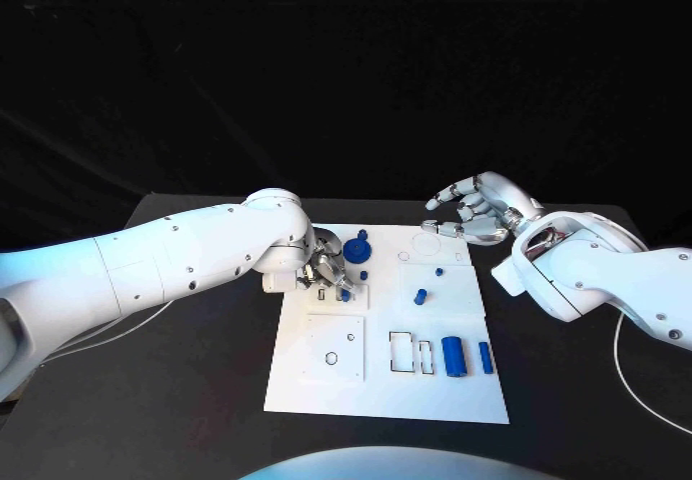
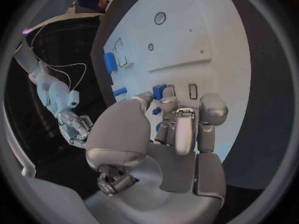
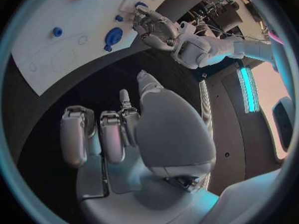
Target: Assemble the parts on the task board
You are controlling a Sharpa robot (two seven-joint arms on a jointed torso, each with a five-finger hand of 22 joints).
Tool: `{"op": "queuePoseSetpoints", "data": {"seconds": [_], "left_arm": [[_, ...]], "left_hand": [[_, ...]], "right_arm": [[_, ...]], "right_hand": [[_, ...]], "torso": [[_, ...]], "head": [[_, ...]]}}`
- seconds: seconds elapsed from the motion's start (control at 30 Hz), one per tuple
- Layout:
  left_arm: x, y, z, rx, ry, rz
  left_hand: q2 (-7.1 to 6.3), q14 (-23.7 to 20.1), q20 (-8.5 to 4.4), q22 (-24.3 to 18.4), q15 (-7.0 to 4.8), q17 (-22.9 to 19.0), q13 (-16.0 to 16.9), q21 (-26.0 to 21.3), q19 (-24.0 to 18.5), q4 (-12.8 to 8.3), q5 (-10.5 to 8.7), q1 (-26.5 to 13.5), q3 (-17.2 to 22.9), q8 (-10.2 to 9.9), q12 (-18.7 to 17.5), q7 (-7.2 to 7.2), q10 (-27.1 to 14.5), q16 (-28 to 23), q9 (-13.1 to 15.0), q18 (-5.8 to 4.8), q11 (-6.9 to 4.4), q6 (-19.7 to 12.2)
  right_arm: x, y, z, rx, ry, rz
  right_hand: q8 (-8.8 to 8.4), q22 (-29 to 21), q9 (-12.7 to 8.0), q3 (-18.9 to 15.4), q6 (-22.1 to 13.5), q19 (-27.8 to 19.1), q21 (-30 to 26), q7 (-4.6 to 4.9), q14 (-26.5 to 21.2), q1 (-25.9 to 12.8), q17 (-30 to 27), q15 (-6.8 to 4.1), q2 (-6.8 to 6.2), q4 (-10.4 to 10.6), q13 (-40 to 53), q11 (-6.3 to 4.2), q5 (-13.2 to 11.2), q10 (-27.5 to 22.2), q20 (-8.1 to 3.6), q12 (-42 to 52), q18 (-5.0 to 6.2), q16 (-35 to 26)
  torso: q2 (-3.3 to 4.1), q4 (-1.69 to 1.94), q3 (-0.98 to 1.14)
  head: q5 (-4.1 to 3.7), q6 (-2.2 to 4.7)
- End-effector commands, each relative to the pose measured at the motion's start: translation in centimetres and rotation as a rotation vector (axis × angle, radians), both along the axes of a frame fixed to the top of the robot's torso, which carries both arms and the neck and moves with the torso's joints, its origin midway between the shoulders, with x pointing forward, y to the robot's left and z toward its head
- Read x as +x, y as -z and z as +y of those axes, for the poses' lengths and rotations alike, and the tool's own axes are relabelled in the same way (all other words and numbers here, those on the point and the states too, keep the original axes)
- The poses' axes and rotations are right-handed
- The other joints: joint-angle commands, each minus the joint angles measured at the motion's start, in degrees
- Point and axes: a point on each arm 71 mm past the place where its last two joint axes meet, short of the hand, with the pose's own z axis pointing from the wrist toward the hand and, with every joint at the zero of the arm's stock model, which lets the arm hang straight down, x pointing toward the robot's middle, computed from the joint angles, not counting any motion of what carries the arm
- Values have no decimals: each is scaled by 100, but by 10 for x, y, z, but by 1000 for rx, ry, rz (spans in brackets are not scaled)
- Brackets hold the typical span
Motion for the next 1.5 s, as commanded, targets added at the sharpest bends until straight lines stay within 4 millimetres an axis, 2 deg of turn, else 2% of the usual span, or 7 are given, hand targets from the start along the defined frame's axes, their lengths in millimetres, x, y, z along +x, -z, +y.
{"op": "queuePoseSetpoints", "data": {"seconds": [0.03,0.23,0.33,0.4,0.87,1.27,1.5], "left_arm": [[-1,0,-3,-32,0,24],[-1,0,-2,-68,-26,37],[-1,0,2,-96,-61,44],[-1,-1,6,-112,-83,45],[-8,-9,24,-150,-142,4],[-11,-6,16,-54,-64,-122],[-13,-3,10,-24,-37,-149]], "left_hand": [[-8,353,5,15,-19,781,-13,33,-27,-65,43,218,319,-39,-21,-6,-39,-38,28,-20,12,-58],[-235,353,10,47,-14,781,-37,61,-40,-199,35,293,1216,-6,-21,5,-29,-36,144,-21,16,-92],[-276,347,22,37,9,770,-102,64,-64,-507,-46,249,2013,72,-56,46,-40,-41,270,-19,35,-150],[-312,347,30,42,11,770,-109,68,-67,-575,-54,152,2152,104,-52,44,-33,-40,313,-18,46,-157],[-434,367,23,103,-6,816,-117,108,-38,-872,-24,-118,2579,203,-33,24,6,-14,444,-25,25,-140],[-596,406,2,224,-32,898,-56,186,31,-1170,4,-326,3045,266,29,3,111,30,533,-46,-1,-80],[-730,464,-33,347,-75,1035,29,259,115,-1330,161,-570,3339,332,108,-46,265,100,601,-67,-50,32]], "right_arm": [[0,1,1,-7,-10,7],[1,1,2,-7,-11,8],[1,2,4,-5,-15,10],[1,3,4,-4,-16,11],[1,4,2,-3,-12,13],[1,4,2,-3,-14,13],[1,4,3,-2,-16,13]], "right_hand": [[33,867,7,20,26,102,-31,-1,482,-58,1044,-42,2,24,621,-23,-8,-15,-20,-20,24,-20],[33,867,7,20,26,102,-31,-1,482,-58,1044,-42,2,24,621,-23,-8,-15,-20,-20,24,-20],[37,856,8,25,26,93,-48,-2,479,-62,1030,-43,9,22,620,-25,-7,-15,-22,-21,29,-25],[37,856,8,25,26,93,-48,-2,479,-62,1030,-43,9,22,620,-25,-7,-15,-22,-21,29,-25],[41,846,10,27,26,86,-62,-3,477,-69,1022,-45,12,23,615,-25,-7,-19,-23,-26,32,-27],[41,846,10,27,26,86,-62,-3,477,-69,1022,-45,12,23,615,-25,-7,-19,-23,-26,32,-27],[41,846,10,27,26,86,-62,-3,477,-69,1022,-45,12,23,615,-25,-7,-19,-23,-26,32,-27]], "torso": [[0,3,0],[1,-2,1],[9,-9,3],[9,-5,5],[3,2,2],[0,5,-5],[3,-7,0]], "head": [[4,-1],[20,11],[41,28],[25,21],[29,-18],[56,-39],[73,-49]]}}
